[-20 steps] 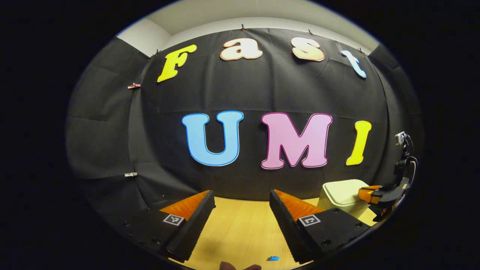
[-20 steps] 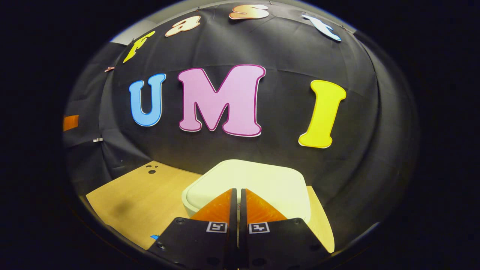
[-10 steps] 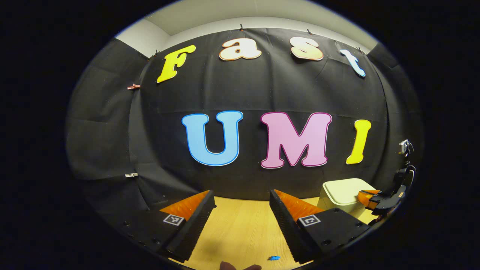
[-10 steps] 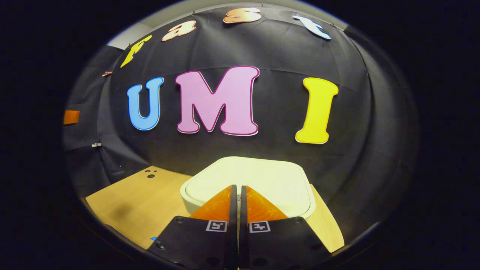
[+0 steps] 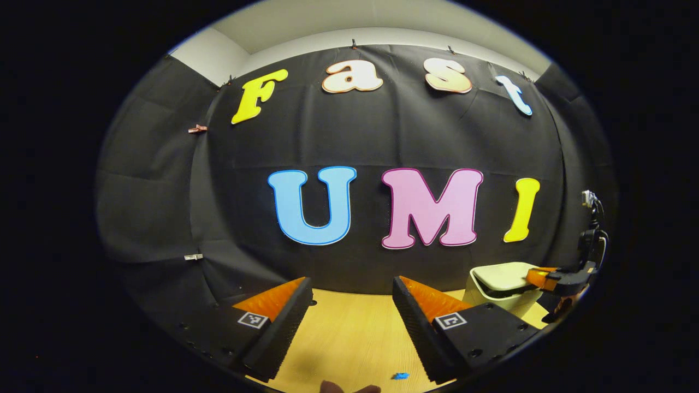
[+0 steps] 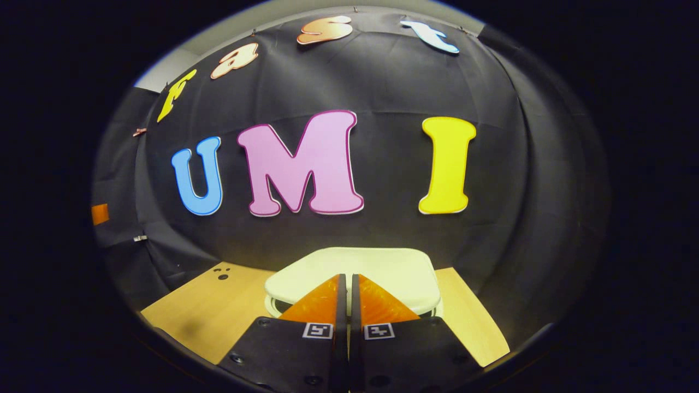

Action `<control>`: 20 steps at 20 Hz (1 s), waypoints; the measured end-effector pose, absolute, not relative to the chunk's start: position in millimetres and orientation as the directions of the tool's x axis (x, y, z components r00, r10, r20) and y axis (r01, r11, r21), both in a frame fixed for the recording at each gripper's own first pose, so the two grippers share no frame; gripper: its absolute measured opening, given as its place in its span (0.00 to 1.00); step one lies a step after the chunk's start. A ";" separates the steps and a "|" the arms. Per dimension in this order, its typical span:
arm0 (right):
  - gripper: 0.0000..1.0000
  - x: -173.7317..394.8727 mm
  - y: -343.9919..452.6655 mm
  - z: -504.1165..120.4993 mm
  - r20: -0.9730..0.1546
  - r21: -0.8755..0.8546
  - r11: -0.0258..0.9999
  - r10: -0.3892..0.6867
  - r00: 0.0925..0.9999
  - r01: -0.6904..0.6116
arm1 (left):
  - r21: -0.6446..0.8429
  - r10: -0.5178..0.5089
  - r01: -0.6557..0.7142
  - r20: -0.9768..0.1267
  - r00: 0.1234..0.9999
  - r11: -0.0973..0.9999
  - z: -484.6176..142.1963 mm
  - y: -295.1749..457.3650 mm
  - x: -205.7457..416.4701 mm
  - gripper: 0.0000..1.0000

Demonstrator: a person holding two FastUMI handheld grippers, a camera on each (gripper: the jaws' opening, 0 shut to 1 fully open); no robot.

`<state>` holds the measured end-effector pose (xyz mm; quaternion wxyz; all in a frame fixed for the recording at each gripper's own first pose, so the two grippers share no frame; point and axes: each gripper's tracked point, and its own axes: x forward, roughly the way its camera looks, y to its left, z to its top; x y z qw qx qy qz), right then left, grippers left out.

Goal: Press the lid of the desktop garbage bin to open it, pick up the crumpled paper on the desktop and throw it into the bin, then pick up the pop can on the desktop and drop it into the bin, and finally close the garbage bin lid.

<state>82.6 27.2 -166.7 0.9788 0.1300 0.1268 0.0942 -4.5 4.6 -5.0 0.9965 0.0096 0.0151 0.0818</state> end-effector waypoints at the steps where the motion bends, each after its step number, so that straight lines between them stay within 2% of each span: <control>1: 0.06 81.5 26.0 -159.3 -0.211 0.267 0.951 0.216 0.953 -0.156 | 0.021 0.163 -0.163 -0.028 0.986 0.986 -5.6 5.1 -5.3 0.95; 6: 0.09 75.5 20.9 -135.7 -0.166 0.248 0.955 0.204 0.965 -0.160 | 0.015 0.147 -0.146 -0.029 0.989 0.989 -6.1 1.9 -4.7 0.95; 15: 0.09 39.9 7.8 -131.4 -0.185 0.191 0.971 0.181 0.966 -0.145 | 0.015 0.051 -0.051 -0.053 0.997 0.999 -23.6 -17.1 4.8 0.95; 18: 0.18 24.7 12.5 -131.8 -0.195 0.180 0.970 0.198 0.961 -0.163 | 0.027 0.017 -0.015 -0.077 0.997 1.000 -38.8 -22.7 8.8 0.95; 20: 0.31 13.4 20.2 -131.9 -0.204 0.170 0.966 0.226 0.953 -0.193 | 0.047 -0.006 0.010 -0.094 0.996 0.999 -52.6 -26.4 10.3 0.95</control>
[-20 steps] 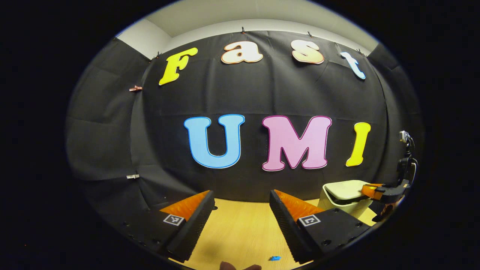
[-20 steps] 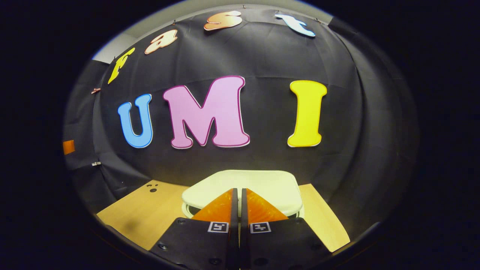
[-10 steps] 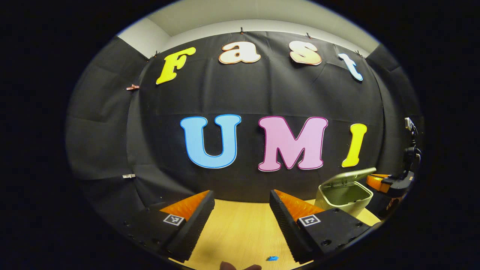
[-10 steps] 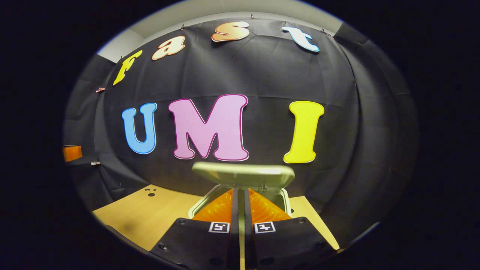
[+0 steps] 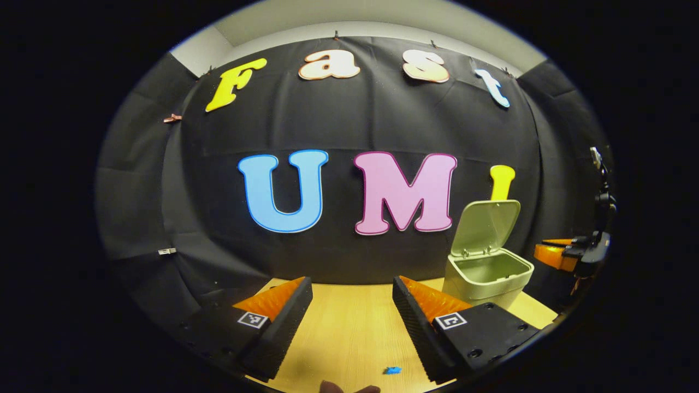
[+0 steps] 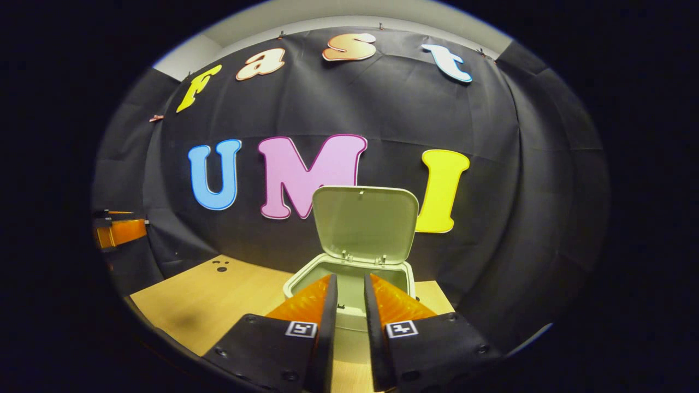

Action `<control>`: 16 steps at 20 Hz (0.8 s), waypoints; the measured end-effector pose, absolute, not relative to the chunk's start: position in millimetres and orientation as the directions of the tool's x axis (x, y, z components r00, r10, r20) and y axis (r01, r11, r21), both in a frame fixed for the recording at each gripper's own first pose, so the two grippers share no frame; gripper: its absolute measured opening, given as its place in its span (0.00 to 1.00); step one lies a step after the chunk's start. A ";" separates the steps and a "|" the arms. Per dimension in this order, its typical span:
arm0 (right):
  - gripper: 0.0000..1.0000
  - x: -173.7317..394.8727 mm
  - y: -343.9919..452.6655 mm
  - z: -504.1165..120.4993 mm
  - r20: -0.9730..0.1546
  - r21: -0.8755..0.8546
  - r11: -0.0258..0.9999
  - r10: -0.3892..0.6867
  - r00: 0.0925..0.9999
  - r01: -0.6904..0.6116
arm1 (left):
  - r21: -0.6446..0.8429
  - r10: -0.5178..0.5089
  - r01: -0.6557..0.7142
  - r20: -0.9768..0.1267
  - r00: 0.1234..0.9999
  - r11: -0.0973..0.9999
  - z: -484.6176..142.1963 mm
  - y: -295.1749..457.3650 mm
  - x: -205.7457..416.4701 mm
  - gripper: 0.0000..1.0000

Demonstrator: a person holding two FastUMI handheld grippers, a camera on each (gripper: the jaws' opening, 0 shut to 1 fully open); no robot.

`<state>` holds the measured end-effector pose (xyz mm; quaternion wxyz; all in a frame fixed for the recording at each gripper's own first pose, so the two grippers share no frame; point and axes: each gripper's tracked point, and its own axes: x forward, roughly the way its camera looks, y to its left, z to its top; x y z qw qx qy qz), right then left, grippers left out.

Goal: Press the lid of the desktop garbage bin to open it, pick up the crumpled paper on the desktop and throw it into the bin, then pick up the pop can on the desktop and drop it into the bin, and finally close the garbage bin lid.

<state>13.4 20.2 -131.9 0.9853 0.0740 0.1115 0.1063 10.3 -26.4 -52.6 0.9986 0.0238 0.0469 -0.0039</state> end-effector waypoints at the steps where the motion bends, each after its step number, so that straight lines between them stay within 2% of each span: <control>1: 0.37 8.6 22.3 -132.4 -0.209 0.167 0.965 0.235 0.949 -0.202 | 0.055 -0.019 0.025 -0.102 0.995 0.998 -61.6 -28.5 11.1 0.95; 2: 0.48 4.2 24.3 -131.9 -0.211 0.168 0.963 0.245 0.946 -0.212 | 0.060 -0.036 0.043 -0.114 0.993 0.997 -69.5 -32.1 12.4 0.95; 3: 0.52 -2.1 26.7 -130.1 -0.214 0.172 0.960 0.253 0.943 -0.219 | 0.064 -0.054 0.063 -0.128 0.990 0.996 -80.3 -36.2 12.9 0.95; 4: 0.61 -4.9 28.6 -130.6 -0.215 0.178 0.958 0.260 0.941 -0.224 | 0.068 -0.072 0.082 -0.144 0.987 0.994 -89.9 -39.9 14.2 0.95; 11: 0.68 -34.9 18.4 -140.8 -0.257 0.152 0.967 0.239 0.936 -0.205 | 0.095 -0.233 0.276 -0.322 0.917 0.956 -198.3 -82.9 21.4 0.95; 16: 0.70 -48.5 7.7 -153.8 -0.302 0.146 0.975 0.207 0.931 -0.170 | 0.081 -0.281 0.360 -0.474 0.834 0.930 -278.7 -99.9 23.2 0.94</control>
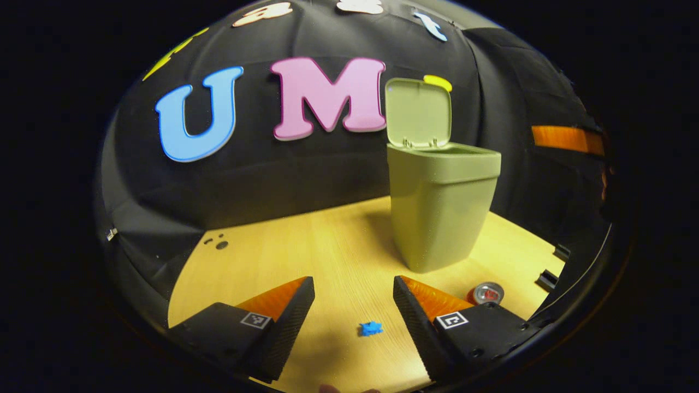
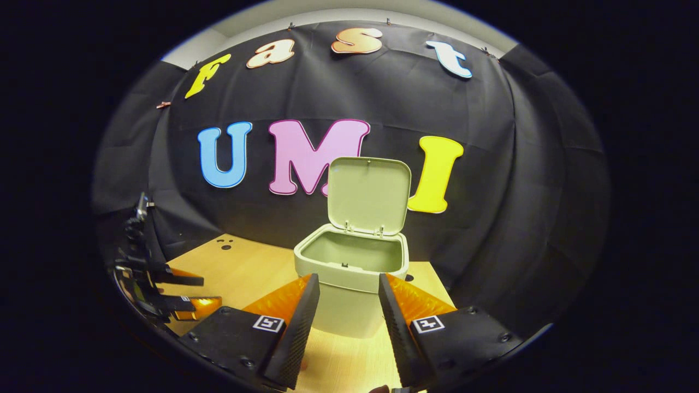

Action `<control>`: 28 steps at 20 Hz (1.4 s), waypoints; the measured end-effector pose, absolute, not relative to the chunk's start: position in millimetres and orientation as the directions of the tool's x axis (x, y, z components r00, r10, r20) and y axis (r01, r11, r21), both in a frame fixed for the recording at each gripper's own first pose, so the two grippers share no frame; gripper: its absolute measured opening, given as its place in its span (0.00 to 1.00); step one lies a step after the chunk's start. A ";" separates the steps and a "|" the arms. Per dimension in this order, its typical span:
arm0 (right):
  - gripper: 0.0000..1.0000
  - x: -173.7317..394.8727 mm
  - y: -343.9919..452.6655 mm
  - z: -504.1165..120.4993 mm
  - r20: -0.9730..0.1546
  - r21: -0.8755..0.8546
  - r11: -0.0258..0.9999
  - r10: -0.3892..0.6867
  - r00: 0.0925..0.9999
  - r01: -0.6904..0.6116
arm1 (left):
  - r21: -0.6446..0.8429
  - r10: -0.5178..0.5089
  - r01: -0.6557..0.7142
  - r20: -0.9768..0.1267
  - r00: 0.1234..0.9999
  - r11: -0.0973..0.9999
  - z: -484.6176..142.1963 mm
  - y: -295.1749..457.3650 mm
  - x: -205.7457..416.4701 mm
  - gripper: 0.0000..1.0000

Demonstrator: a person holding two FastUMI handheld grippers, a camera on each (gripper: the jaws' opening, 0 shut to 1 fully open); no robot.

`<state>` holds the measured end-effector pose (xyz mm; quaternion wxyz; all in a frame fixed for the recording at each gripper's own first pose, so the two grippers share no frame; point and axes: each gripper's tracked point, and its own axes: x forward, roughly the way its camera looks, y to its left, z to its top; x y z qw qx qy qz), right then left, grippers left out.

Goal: Press the lid of the desktop garbage bin to open it, pick up the crumpled paper on the desktop and throw it into the bin, then pick up the pop can on the desktop and drop it into the bin, and finally close the garbage bin lid.

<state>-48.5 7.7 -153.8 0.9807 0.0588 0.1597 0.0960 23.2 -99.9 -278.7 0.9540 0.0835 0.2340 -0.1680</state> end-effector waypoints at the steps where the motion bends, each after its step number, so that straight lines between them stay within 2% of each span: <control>1: 0.70 -49.4 6.8 -154.8 -0.308 0.147 0.976 0.200 0.930 -0.161 | 0.081 -0.280 0.367 -0.503 0.818 0.927 -293.3 -101.2 20.6 0.94; 6: 0.70 -54.9 4.0 -161.8 -0.336 0.140 0.980 0.180 0.924 -0.140 | 0.062 -0.284 0.406 -0.619 0.732 0.912 -358.2 -104.4 17.7 0.92; 9: 0.70 -60.7 1.1 -164.2 -0.352 0.137 0.983 0.165 0.921 -0.124 | 0.033 -0.286 0.416 -0.677 0.678 0.909 -389.5 -106.6 14.9 0.84; 17: 0.69 -82.1 -9.1 -161.1 -0.372 0.130 0.988 0.129 0.919 -0.085 | 0.052 -0.262 0.447 -0.747 0.611 0.893 -439.0 -108.2 26.8 0.79; 20: 0.70 -87.1 -11.8 -163.9 -0.382 0.130 0.989 0.119 0.917 -0.074 | 0.031 -0.272 0.450 -0.759 0.591 0.893 -446.2 -111.8 27.2 0.74; 22: 0.70 -91.5 -13.0 -163.4 -0.383 0.132 0.989 0.116 0.916 -0.071 | 0.032 -0.280 0.460 -0.756 0.592 0.887 -448.5 -115.2 28.1 0.70; 23: 0.70 -93.3 -13.2 -163.5 -0.386 0.132 0.989 0.116 0.915 -0.070 | 0.045 -0.274 0.463 -0.755 0.596 0.885 -447.5 -113.3 28.6 0.62; 25: 0.70 -96.5 -12.5 -163.4 -0.388 0.132 0.989 0.119 0.914 -0.072 | 0.066 -0.260 0.466 -0.758 0.598 0.882 -448.2 -112.6 30.5 0.39; 27: 0.70 -99.6 -11.0 -161.9 -0.386 0.137 0.988 0.125 0.914 -0.077 | 0.065 -0.259 0.460 -0.754 0.604 0.885 -443.4 -110.7 26.6 0.43; 28: 0.70 -100.1 -10.9 -162.6 -0.386 0.139 0.987 0.129 0.913 -0.081 | 0.068 -0.256 0.454 -0.747 0.613 0.888 -438.5 -108.3 26.1 0.39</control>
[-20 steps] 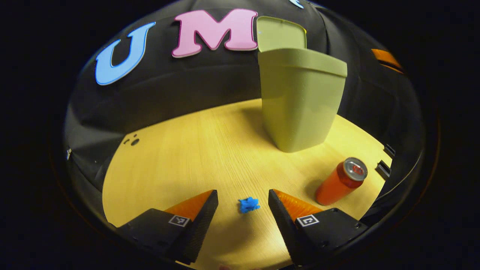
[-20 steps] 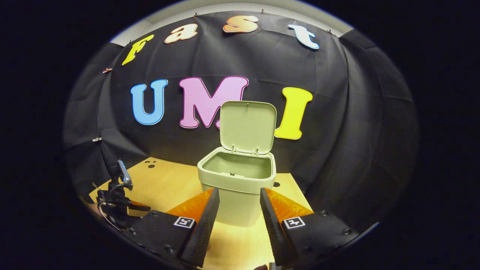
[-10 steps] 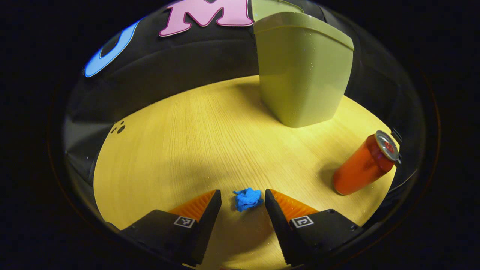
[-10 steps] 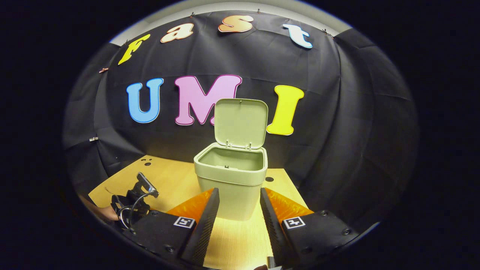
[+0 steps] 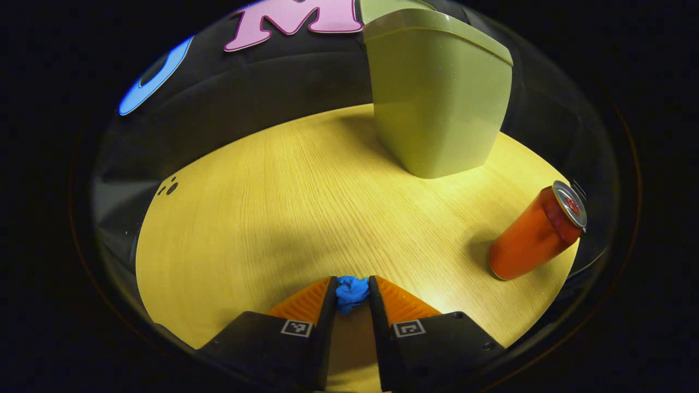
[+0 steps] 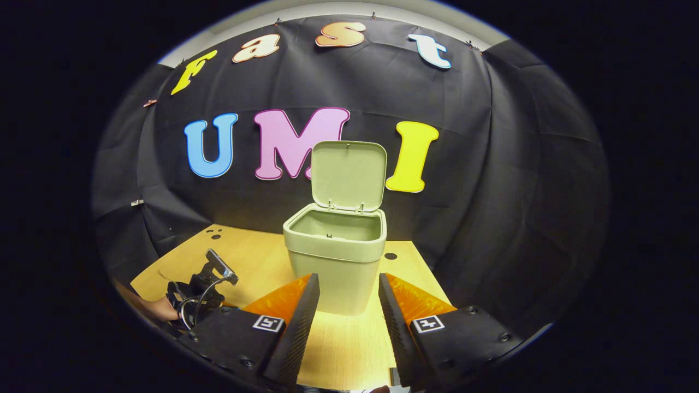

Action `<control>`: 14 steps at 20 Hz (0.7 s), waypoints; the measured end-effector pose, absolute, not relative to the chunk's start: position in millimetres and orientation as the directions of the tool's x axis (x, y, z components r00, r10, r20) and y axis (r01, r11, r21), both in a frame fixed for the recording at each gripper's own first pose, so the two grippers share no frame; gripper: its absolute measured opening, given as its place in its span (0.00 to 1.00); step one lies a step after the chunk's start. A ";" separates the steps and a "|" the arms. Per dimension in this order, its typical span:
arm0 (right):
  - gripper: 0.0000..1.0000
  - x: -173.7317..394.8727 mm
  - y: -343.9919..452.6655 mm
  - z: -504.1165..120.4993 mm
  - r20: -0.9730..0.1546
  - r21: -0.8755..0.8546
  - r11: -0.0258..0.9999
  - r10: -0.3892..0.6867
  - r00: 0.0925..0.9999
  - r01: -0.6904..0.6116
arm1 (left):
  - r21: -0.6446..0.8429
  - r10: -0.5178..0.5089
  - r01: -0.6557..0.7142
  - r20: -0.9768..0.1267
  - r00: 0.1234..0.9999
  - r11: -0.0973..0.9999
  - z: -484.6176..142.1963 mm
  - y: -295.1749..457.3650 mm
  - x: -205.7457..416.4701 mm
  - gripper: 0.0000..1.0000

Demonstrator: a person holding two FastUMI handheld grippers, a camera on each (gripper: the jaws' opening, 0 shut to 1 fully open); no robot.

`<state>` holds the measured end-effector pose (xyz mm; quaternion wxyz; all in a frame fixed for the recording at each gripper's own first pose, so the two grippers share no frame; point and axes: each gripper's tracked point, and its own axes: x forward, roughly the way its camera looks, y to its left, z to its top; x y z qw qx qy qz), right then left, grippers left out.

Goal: Press the lid of the desktop garbage bin to open it, pick up the crumpled paper on the desktop and throw it into the bin, then pick up the pop can on the desktop and drop it into the bin, and finally close the garbage bin lid.

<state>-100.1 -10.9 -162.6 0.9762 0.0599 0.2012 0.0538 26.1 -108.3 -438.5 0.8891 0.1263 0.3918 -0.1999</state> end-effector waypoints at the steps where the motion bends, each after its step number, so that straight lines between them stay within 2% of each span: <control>1: 0.70 -100.8 -9.8 -162.9 -0.386 0.140 0.986 0.135 0.912 -0.086 | 0.067 -0.258 0.447 -0.738 0.624 0.892 -432.2 -106.2 24.2 0.39; 2: 0.70 -101.9 -8.9 -163.5 -0.386 0.142 0.986 0.139 0.912 -0.091 | 0.061 -0.263 0.441 -0.726 0.635 0.896 -423.6 -105.7 23.0 0.43; 4: 0.70 -104.0 -6.3 -164.5 -0.387 0.149 0.983 0.154 0.909 -0.103 | 0.048 -0.277 0.427 -0.696 0.663 0.903 -404.8 -105.0 22.4 0.34; 5: 0.70 -104.8 -5.4 -164.6 -0.386 0.153 0.982 0.160 0.908 -0.108 | 0.041 -0.280 0.417 -0.680 0.677 0.908 -394.5 -103.6 21.5 0.38; 7: 0.70 -107.4 -4.0 -164.7 -0.385 0.159 0.980 0.173 0.906 -0.120 | 0.025 -0.287 0.396 -0.647 0.706 0.918 -372.0 -104.9 19.8 0.39; 8: 0.70 -107.6 -3.8 -166.0 -0.385 0.161 0.979 0.180 0.905 -0.126 | 0.022 -0.287 0.386 -0.629 0.722 0.922 -359.2 -104.0 20.7 0.34; 10: 0.70 -110.6 -0.5 -169.2 -0.391 0.163 0.976 0.199 0.899 -0.145 | 0.018 -0.289 0.370 -0.589 0.755 0.929 -332.4 -102.6 22.7 0.42; 11: 0.70 -112.0 2.3 -170.5 -0.395 0.163 0.974 0.211 0.894 -0.157 | 0.011 -0.293 0.363 -0.567 0.770 0.932 -317.9 -104.9 21.6 0.35; 12: 0.70 -113.1 5.2 -172.8 -0.400 0.167 0.971 0.225 0.889 -0.171 | 0.004 -0.299 0.359 -0.545 0.783 0.933 -302.2 -107.4 22.8 0.34; 13: 0.70 -113.9 8.6 -174.8 -0.405 0.172 0.968 0.238 0.883 -0.183 | -0.002 -0.305 0.356 -0.518 0.799 0.934 -285.9 -109.4 25.5 0.38; 14: 0.71 -115.9 12.7 -176.6 -0.408 0.179 0.964 0.254 0.877 -0.196 | -0.008 -0.311 0.353 -0.490 0.814 0.936 -268.8 -110.6 26.9 0.34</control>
